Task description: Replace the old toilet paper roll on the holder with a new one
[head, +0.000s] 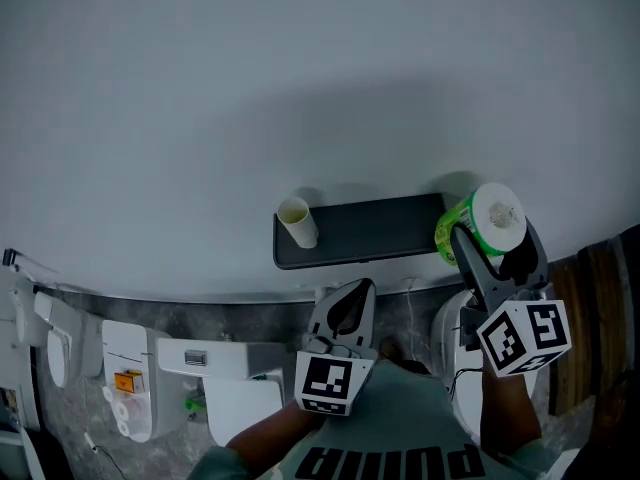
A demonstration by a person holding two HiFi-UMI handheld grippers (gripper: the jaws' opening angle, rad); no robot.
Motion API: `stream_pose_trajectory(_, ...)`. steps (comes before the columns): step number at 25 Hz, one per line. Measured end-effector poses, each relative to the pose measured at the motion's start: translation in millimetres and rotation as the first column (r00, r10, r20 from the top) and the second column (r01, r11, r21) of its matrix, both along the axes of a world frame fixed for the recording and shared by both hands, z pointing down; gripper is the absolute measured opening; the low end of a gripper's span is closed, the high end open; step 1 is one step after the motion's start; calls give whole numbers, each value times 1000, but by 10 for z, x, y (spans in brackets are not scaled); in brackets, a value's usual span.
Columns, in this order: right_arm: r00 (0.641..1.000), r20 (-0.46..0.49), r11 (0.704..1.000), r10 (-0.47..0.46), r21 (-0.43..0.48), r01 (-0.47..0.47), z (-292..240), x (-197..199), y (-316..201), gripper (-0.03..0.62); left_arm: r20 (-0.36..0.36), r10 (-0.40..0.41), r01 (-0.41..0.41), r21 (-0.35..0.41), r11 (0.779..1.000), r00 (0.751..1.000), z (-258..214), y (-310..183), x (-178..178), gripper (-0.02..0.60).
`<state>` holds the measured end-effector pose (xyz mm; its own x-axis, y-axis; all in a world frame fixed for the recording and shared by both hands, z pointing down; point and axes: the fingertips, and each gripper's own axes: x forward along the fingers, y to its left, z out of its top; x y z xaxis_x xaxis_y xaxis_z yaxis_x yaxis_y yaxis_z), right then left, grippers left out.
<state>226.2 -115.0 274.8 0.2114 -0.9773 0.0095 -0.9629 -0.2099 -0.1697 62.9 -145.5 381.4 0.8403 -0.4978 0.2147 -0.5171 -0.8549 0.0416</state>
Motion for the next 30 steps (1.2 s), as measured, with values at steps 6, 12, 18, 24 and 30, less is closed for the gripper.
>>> stream_pose_trajectory(6, 987, 117, 994, 106, 8, -108, 179, 374, 304, 448, 25, 53, -53, -15, 998, 998, 127, 85, 210, 5)
stream_pose_trajectory(12, 960, 237, 987, 152, 11, -159, 456, 589, 429, 448, 57, 78, -76, -26, 997, 995, 292, 95, 319, 5)
stream_pose_trajectory(18, 904, 392, 983, 168, 7, -185, 832, 758, 397, 448, 77, 94, -91, -45, 995, 993, 449, 51, 385, 5)
stream_pose_trajectory(24, 767, 624, 982, 148, -3, -187, 1317, 811, 276, 448, 104, 74, -69, -54, 996, 992, 584, -28, 327, 5)
stream_pose_trajectory(30, 599, 791, 980, 126, -5, -199, 1669, 823, 159, 448, 120, 49, -43, -54, 998, 992, 612, -95, 236, 5)
